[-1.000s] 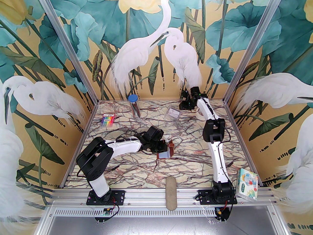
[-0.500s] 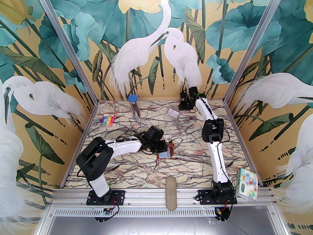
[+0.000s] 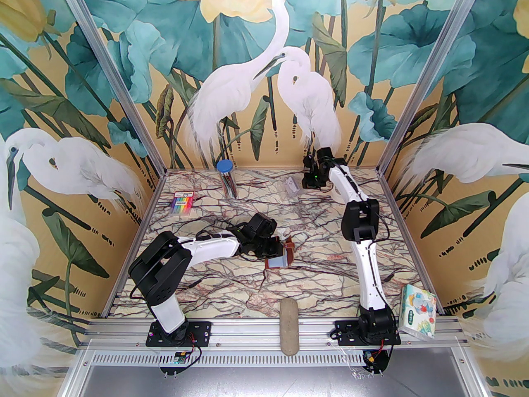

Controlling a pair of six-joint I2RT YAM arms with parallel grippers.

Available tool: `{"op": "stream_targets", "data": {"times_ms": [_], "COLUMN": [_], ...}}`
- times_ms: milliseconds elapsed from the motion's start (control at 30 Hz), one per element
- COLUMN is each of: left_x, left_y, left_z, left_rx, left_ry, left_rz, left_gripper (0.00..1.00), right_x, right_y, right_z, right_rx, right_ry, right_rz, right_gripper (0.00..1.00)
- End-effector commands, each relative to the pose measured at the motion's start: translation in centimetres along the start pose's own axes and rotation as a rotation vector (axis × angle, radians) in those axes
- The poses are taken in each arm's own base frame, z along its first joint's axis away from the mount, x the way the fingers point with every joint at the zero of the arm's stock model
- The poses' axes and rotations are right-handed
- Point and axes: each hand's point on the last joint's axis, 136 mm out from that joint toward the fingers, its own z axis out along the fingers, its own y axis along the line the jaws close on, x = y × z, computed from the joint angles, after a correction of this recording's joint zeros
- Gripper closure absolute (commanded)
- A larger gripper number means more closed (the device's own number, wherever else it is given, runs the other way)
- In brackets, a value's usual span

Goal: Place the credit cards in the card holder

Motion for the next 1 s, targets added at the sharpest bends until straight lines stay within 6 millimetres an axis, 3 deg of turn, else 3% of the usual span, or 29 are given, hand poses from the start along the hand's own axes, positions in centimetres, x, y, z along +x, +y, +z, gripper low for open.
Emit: {"op": "stream_targets", "data": {"times_ms": [0, 200, 400, 633, 700, 833, 967], "left_x": [0.1, 0.2, 0.4, 0.6, 0.7, 0.7, 0.5], "left_y": [0.3, 0.2, -0.1, -0.3, -0.3, -0.3, -0.7], "left_z": [0.6, 0.8, 0.6, 0.7, 0.7, 0.9, 0.9], "left_rx": [-0.014, -0.013, -0.010, -0.005, -0.007, -0.010, -0.008], "left_ry": [-0.001, 0.001, 0.002, 0.008, 0.010, 0.012, 0.010], "left_rz": [0.014, 0.017, 0.025, 0.029, 0.030, 0.030, 0.035], "left_gripper": [0.91, 0.91, 0.91, 0.90, 0.90, 0.90, 0.90], "right_x": [0.9, 4.5, 10.9, 18.0, 19.0, 18.9, 19.9], "right_y": [0.3, 0.8, 0.7, -0.6, -1.2, -1.5, -1.9], "right_z": [-3.2, -6.8, -10.3, -12.9, -13.4, -13.8, -12.8], "right_rx": [0.081, 0.135, 0.203, 0.235, 0.261, 0.281, 0.285], "right_ry": [0.018, 0.029, 0.055, 0.058, 0.046, 0.036, 0.067], "right_rz": [0.012, 0.059, 0.118, 0.197, 0.221, 0.237, 0.251], "right_gripper": [1.00, 1.00, 1.00, 1.00, 1.00, 1.00, 0.98]}}
